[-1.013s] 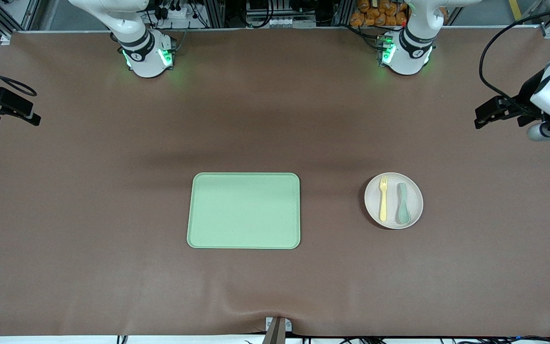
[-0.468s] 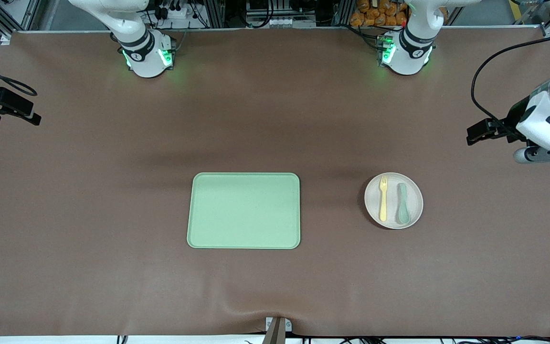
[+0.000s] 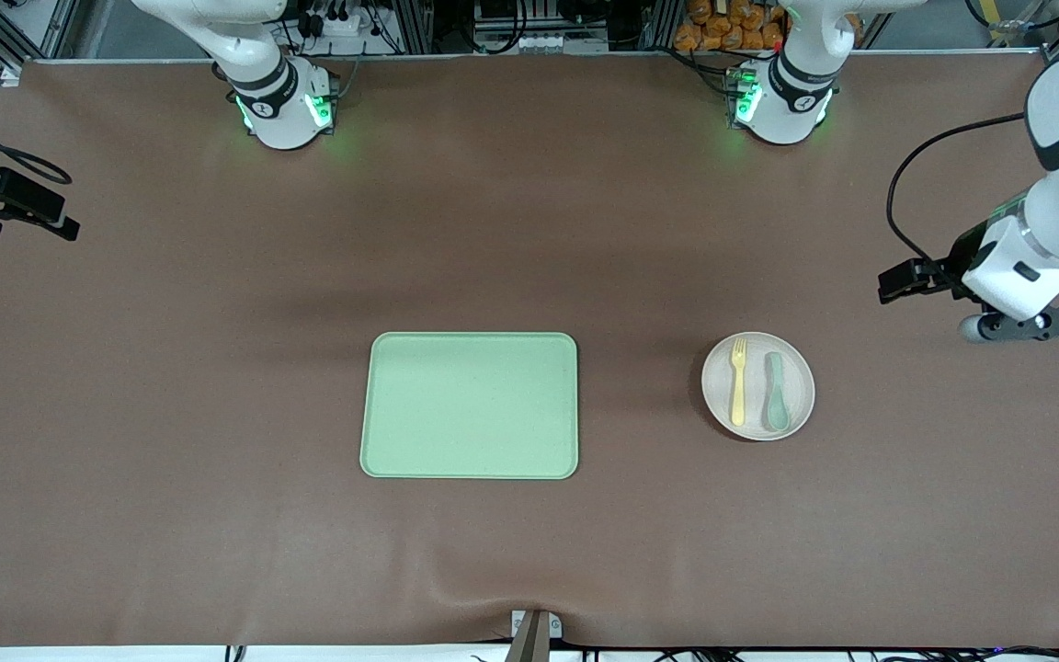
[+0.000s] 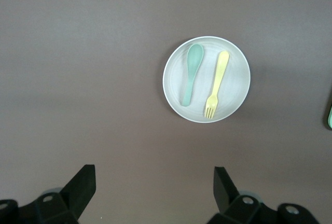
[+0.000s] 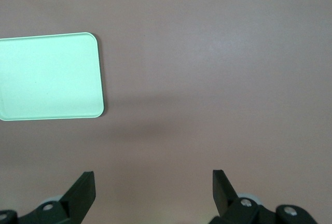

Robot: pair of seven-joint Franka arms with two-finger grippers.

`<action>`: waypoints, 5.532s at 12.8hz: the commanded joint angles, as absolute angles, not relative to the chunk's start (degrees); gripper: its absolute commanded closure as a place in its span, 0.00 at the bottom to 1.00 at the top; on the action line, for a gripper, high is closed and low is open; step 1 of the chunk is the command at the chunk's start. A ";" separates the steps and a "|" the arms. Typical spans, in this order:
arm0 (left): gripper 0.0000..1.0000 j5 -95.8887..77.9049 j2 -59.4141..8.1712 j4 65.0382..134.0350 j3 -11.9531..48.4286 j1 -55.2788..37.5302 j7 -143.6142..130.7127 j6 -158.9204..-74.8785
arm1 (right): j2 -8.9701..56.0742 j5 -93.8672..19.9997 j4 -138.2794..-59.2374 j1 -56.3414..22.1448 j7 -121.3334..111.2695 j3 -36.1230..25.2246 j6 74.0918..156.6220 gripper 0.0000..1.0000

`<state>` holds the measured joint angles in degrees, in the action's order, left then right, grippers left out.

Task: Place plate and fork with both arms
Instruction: 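Reach the left gripper toward the white plate, then lower the left gripper onto the plate rim and close it, then drag the plate with the left gripper onto the green tray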

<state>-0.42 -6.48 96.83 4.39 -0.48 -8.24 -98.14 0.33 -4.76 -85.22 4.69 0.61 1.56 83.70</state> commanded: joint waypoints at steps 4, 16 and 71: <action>0.00 -1.49 -10.45 96.94 4.57 -0.53 -8.09 -102.74 | 0.09 -5.80 -85.34 5.45 0.53 1.93 83.06 0.00; 0.00 -3.50 -19.32 111.18 4.83 0.09 -3.69 -128.75 | 0.09 -5.80 -85.34 5.27 0.44 1.93 82.62 0.00; 1.00 -16.96 -35.24 87.99 11.34 -10.00 -5.50 -121.99 | 0.35 -5.80 -85.34 5.45 0.44 1.93 82.18 0.00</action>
<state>-16.83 -32.88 92.09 11.81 -6.91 -0.67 -123.46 0.39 -4.81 -85.28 4.72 0.61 1.57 82.53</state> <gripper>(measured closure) 0.960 0.000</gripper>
